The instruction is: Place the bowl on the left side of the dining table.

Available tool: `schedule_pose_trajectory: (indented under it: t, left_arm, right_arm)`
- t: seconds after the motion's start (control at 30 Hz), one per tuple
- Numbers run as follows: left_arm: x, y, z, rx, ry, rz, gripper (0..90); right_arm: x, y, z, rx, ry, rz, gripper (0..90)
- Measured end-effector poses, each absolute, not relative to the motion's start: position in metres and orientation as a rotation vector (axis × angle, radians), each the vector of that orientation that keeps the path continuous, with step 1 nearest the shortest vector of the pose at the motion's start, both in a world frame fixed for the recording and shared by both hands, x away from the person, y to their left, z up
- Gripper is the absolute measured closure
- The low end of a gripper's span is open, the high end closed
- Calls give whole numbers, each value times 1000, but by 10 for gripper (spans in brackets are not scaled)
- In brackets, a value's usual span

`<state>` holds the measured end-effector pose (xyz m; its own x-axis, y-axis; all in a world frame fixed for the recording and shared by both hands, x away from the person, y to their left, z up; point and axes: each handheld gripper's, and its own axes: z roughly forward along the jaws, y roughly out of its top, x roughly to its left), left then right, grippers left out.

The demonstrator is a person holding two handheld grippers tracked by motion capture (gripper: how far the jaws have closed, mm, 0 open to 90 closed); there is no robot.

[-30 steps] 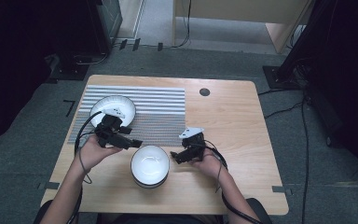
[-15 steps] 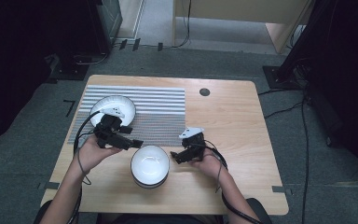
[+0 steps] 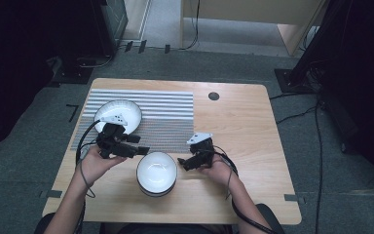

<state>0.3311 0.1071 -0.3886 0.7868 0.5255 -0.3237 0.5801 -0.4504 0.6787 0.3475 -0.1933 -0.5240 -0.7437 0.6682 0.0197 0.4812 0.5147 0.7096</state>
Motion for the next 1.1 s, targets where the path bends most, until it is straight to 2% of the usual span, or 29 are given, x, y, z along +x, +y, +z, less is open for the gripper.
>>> schedule_pose_trajectory:
  t: [0.07,0.13,0.4,0.53,1.1]
  left_arm:
    - [329,105,-387,2168,812,-87,295]
    - [326,104,-387,2173,790,-68,375]
    - [323,92,-398,2214,773,-88,349]
    - [323,90,-402,2205,757,-130,405]
    - [320,77,-415,2257,714,-161,489]
  right_arm:
    - [348,-193,-524,968,2503,1053,0]
    - [348,-193,-524,967,2503,1051,0]
    - [349,-193,-524,965,2505,1051,0]
    - [349,-193,-524,964,2505,1052,0]
    - [349,-192,-524,967,2504,1055,0]
